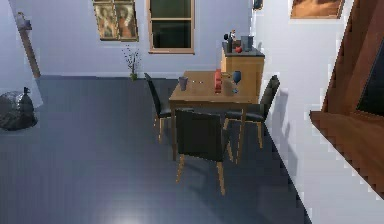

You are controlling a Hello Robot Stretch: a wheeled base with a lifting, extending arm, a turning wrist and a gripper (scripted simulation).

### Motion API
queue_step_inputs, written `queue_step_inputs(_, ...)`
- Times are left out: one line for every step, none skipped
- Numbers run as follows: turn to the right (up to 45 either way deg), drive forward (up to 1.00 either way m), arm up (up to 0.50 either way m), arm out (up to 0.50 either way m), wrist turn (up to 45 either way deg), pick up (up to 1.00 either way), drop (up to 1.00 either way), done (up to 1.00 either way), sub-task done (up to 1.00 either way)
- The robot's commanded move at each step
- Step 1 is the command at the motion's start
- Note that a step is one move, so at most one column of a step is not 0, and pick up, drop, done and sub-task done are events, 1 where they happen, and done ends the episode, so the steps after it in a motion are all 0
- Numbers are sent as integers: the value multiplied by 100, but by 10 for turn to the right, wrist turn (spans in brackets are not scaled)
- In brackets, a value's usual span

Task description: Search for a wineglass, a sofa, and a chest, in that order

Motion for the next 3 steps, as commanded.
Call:
queue_step_inputs(30,0,0,0,0,0,0,0,0)
queue_step_inputs(0,80,0,0,0,0,0,0,0)
queue_step_inputs(120,0,0,0,0,0,0,0,0)
